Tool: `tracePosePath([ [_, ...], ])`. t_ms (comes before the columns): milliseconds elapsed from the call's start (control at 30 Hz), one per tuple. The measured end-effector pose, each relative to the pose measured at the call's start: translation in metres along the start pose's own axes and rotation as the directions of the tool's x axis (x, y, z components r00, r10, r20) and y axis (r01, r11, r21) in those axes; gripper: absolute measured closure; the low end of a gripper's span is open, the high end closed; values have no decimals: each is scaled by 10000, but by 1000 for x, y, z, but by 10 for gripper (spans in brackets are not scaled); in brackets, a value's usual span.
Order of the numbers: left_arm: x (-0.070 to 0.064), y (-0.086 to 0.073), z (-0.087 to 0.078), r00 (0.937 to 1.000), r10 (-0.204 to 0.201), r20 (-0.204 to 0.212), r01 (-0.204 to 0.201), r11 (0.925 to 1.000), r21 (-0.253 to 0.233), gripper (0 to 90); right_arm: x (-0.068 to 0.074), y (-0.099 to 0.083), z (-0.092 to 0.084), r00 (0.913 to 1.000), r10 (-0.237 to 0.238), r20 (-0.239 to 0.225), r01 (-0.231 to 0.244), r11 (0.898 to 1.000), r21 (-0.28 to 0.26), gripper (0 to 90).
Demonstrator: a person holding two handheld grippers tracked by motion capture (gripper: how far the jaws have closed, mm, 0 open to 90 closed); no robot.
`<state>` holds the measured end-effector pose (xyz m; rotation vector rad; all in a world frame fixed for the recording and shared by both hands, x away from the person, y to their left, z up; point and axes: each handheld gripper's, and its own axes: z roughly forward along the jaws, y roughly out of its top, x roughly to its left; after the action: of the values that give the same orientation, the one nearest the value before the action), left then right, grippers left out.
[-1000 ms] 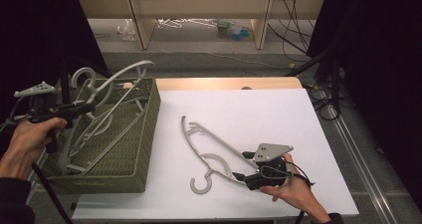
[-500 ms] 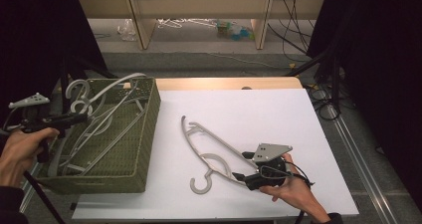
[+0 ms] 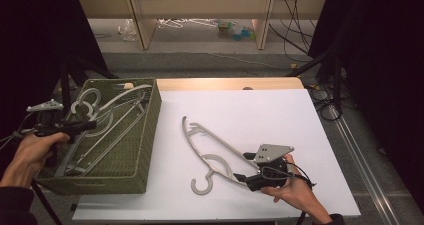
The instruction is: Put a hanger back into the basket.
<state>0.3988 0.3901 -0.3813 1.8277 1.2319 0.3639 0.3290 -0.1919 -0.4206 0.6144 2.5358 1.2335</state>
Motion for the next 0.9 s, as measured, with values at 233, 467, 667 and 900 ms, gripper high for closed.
tracePosePath([
  [233,4,-5,14,9971,-542,-528,567,9974,456,782,0,0,-1,10000,22,-20,-22,10000,92,298],
  [467,11,-12,20,9882,-580,-1416,724,9924,993,767,0,0,0,10000,3,12,-3,10000,-33,298],
  [667,14,-13,20,9802,-511,-1914,717,9922,1024,758,0,0,1,10000,-24,9,24,10000,-5,298],
  [900,20,-19,11,9571,-539,-2848,861,9911,1019,662,0,0,0,10000,-14,8,14,10000,-83,298],
])
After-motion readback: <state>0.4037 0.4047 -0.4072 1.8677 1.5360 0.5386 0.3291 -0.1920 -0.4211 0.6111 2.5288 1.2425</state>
